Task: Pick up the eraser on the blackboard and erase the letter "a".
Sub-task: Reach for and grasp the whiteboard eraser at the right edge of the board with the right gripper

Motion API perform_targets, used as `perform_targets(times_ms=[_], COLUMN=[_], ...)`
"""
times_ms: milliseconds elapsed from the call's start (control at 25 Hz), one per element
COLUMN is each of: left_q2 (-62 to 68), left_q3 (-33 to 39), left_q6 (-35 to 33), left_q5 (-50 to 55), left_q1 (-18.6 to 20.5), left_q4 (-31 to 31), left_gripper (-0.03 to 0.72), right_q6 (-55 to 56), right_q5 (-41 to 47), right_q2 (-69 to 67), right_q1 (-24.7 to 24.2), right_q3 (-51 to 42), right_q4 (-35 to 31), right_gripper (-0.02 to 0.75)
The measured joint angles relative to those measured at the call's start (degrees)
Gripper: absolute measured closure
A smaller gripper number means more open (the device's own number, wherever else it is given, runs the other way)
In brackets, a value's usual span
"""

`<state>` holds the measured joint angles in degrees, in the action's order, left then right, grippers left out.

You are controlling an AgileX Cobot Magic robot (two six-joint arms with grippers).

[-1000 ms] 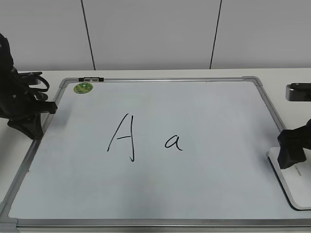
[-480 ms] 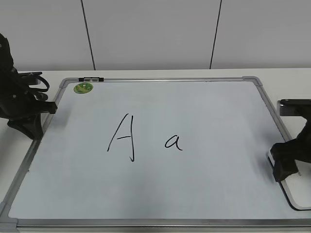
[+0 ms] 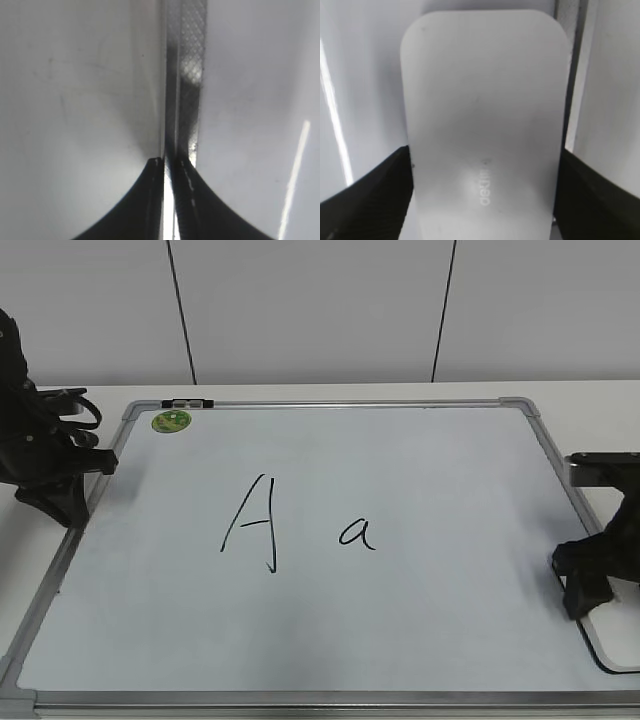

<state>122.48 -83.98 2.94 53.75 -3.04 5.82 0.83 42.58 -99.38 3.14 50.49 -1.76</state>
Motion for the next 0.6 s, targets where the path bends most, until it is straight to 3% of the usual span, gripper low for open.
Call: perform_targets(times_ms=[160, 600], left_q2=[0.0, 0.0], left_q3=[0.0, 0.0], left_q6=[0.0, 0.0], left_q5=[0.0, 0.0], left_q1=[0.0, 0.0], left_q4=[0.0, 0.0], left_gripper=[0.634, 0.634], right_q6=[0.0, 0.0], right_q5=[0.0, 0.0], right_q2=[0.0, 0.0], right_q1=[0.0, 0.0], right_q3=[0.0, 0.0], right_q4=[0.5, 0.5], right_gripper=[0.202, 0.212])
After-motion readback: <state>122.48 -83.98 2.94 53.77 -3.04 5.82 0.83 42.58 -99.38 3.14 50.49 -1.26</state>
